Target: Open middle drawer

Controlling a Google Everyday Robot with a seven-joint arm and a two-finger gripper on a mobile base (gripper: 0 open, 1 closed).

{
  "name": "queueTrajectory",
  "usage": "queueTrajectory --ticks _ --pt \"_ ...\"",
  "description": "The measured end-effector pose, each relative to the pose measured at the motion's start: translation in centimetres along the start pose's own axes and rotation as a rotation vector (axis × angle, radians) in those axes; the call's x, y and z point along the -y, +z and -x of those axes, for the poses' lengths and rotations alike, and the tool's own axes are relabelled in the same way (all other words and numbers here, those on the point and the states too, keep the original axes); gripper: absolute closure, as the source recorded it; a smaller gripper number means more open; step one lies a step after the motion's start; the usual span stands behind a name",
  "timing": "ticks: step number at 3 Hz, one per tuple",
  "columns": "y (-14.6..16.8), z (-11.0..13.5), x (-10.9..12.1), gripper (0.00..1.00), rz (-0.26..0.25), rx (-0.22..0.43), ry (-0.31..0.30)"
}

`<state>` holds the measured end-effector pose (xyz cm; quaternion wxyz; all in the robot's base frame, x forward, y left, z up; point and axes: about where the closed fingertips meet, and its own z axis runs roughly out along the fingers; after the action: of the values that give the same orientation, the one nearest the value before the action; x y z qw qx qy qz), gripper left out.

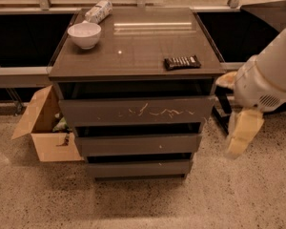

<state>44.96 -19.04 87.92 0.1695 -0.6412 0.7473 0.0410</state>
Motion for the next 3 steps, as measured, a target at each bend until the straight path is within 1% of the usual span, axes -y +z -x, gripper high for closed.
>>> queueTrajectory --ticks 1,2,3 --pt "4.8 0.1 -0.4 0.00 0.059 0.083 -0.036" --pt "11.5 0.3 -1.3 0.00 0.144 0.165 -0.033" --pt "11.7 0.3 -1.2 0.00 0.148 0.167 -0.034"
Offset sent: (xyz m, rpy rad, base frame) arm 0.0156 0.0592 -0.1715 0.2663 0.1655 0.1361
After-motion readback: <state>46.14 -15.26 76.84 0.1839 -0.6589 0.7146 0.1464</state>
